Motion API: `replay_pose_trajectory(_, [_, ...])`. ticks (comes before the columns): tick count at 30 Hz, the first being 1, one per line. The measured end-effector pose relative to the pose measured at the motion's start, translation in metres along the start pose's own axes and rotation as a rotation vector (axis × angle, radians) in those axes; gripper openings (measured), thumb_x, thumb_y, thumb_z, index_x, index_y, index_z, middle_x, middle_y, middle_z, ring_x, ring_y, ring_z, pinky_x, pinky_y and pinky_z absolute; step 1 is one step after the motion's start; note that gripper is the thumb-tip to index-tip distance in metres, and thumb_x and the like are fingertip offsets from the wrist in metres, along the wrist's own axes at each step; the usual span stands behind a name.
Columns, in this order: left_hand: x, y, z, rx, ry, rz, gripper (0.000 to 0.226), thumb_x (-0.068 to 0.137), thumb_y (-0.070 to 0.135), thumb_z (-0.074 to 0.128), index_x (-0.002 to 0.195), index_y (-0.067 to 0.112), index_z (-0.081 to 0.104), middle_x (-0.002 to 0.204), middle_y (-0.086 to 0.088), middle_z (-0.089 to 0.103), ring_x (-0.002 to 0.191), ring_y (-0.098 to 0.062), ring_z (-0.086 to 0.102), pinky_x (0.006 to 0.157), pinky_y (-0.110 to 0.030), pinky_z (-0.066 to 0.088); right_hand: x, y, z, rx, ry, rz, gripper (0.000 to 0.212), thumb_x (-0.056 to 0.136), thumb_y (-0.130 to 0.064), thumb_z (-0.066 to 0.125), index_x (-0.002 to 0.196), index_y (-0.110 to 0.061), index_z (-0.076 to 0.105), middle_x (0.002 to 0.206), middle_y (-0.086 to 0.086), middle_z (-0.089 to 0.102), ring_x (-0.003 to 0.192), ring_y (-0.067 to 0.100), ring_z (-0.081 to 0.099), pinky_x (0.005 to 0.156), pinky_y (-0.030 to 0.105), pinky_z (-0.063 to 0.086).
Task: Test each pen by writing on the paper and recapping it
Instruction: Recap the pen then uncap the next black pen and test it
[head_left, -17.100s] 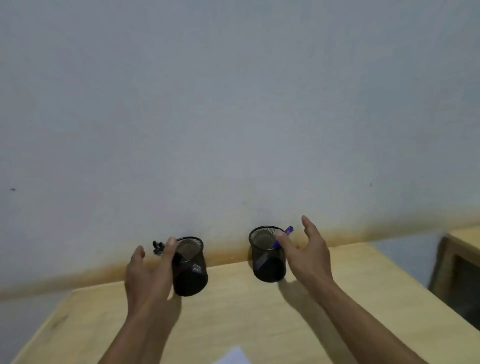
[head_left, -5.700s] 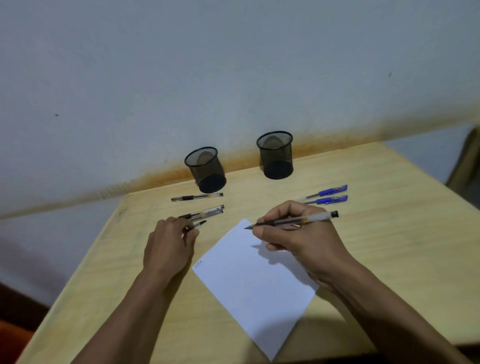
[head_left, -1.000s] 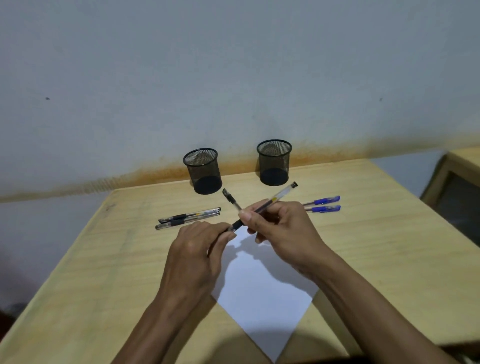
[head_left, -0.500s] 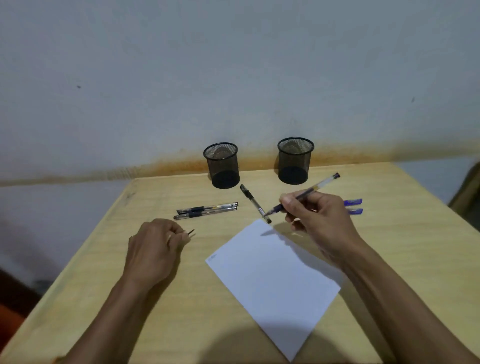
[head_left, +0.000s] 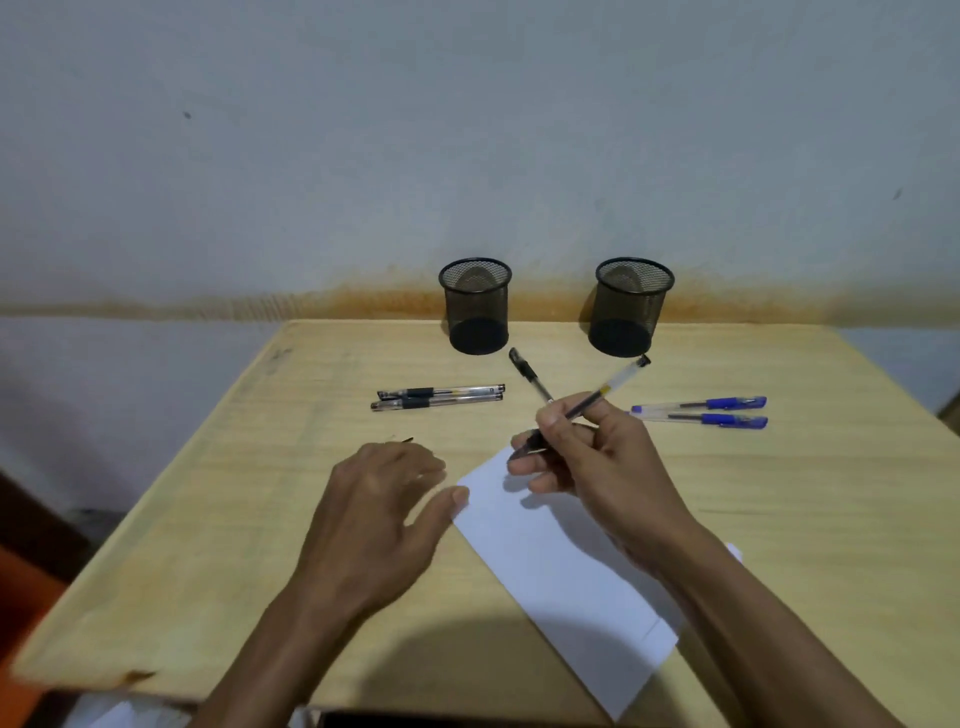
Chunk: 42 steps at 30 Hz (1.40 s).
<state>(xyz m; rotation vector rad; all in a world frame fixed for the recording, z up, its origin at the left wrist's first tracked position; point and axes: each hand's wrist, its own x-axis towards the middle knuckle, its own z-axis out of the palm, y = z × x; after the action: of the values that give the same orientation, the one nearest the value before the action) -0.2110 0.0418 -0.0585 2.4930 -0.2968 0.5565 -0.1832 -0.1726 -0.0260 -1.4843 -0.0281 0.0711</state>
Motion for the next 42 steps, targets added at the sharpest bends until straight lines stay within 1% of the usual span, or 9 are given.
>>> replay_pose_trajectory(4, [-0.01,-0.009,0.01,-0.001,-0.113,-0.011,0.036,0.078,0.054,0.069,0.101,0.026,0.074,0.111,0.009,0.07,0.109,-0.008,0.06,0.094,-0.036,0.049,0.005,0.012,0.013,-0.111,-0.08,-0.046,0.017,0.084,0.012,0.071,0.088,0.001,0.059,0.079,0.025,0.073,0.069,0.03,0.073,0.064,0.032,0.06])
replay_pose_trajectory(8, [-0.011,-0.012,0.011,-0.005,-0.125,-0.034,0.042,0.078,0.061,0.062,0.103,0.03,0.075,0.118,0.009,0.067,0.116,-0.009,0.056,0.098,-0.031,0.044,0.018,0.018,0.019,-0.339,-0.137,-0.102,0.012,0.077,0.008,0.078,0.083,0.001,0.07,0.079,0.016,0.076,0.067,0.016,0.071,0.064,0.023,0.059])
replay_pose_trajectory(12, [-0.01,-0.016,0.014,0.0,-0.132,-0.031,0.044,0.079,0.062,0.062,0.105,0.029,0.075,0.119,0.007,0.068,0.116,-0.011,0.057,0.098,-0.034,0.045,0.034,0.019,0.021,-0.452,-0.194,-0.146,0.012,0.074,0.007,0.079,0.078,-0.001,0.071,0.075,0.013,0.077,0.069,0.028,0.074,0.062,0.029,0.062])
replay_pose_trajectory(15, [-0.011,-0.021,0.019,0.011,-0.107,-0.005,0.046,0.079,0.061,0.062,0.103,0.025,0.076,0.117,0.003,0.069,0.113,-0.014,0.06,0.097,-0.036,0.046,0.04,0.023,0.025,-0.398,-0.244,-0.102,0.014,0.074,0.013,0.075,0.072,0.004,0.064,0.066,0.023,0.07,0.055,0.033,0.068,0.053,0.034,0.057])
replay_pose_trajectory(18, [-0.013,-0.023,0.023,0.016,-0.033,0.058,0.042,0.082,0.055,0.067,0.1,0.018,0.077,0.115,-0.003,0.071,0.111,-0.02,0.063,0.096,-0.039,0.047,0.045,0.032,0.026,-0.303,-0.256,-0.083,0.022,0.072,0.02,0.07,0.063,0.004,0.057,0.054,0.026,0.058,0.044,0.028,0.055,0.051,0.036,0.047])
replay_pose_trajectory(25, [-0.011,-0.024,0.02,0.033,-0.102,0.057,0.044,0.082,0.055,0.066,0.104,0.018,0.076,0.117,-0.005,0.07,0.11,-0.024,0.062,0.093,-0.043,0.048,0.049,0.041,0.027,-0.269,-0.293,-0.095,0.022,0.071,0.014,0.073,0.062,0.001,0.059,0.052,0.021,0.059,0.045,0.029,0.053,0.053,0.041,0.047])
replay_pose_trajectory(29, [-0.01,-0.023,0.02,0.02,-0.105,0.04,0.042,0.081,0.055,0.066,0.102,0.02,0.075,0.116,-0.004,0.07,0.11,-0.024,0.062,0.092,-0.043,0.048,0.05,0.04,0.026,-0.3,-0.282,-0.115,0.024,0.072,0.013,0.075,0.061,-0.003,0.06,0.053,0.019,0.062,0.045,0.028,0.056,0.053,0.037,0.048])
replay_pose_trajectory(34, [-0.01,-0.021,0.019,0.017,-0.106,0.031,0.042,0.08,0.055,0.066,0.103,0.021,0.075,0.117,-0.003,0.07,0.11,-0.023,0.062,0.093,-0.043,0.049,0.049,0.04,0.028,-0.261,-0.307,-0.093,0.022,0.066,0.016,0.071,0.059,0.004,0.053,0.048,0.017,0.055,0.041,0.025,0.049,0.051,0.033,0.043])
replay_pose_trajectory(42, [-0.01,-0.02,0.019,0.019,-0.106,0.024,0.042,0.08,0.056,0.066,0.102,0.021,0.075,0.117,-0.003,0.07,0.11,-0.022,0.062,0.093,-0.043,0.049,0.046,0.039,0.028,-0.321,-0.258,-0.134,0.018,0.067,0.017,0.071,0.063,0.01,0.055,0.051,0.021,0.059,0.043,0.026,0.053,0.048,0.034,0.044])
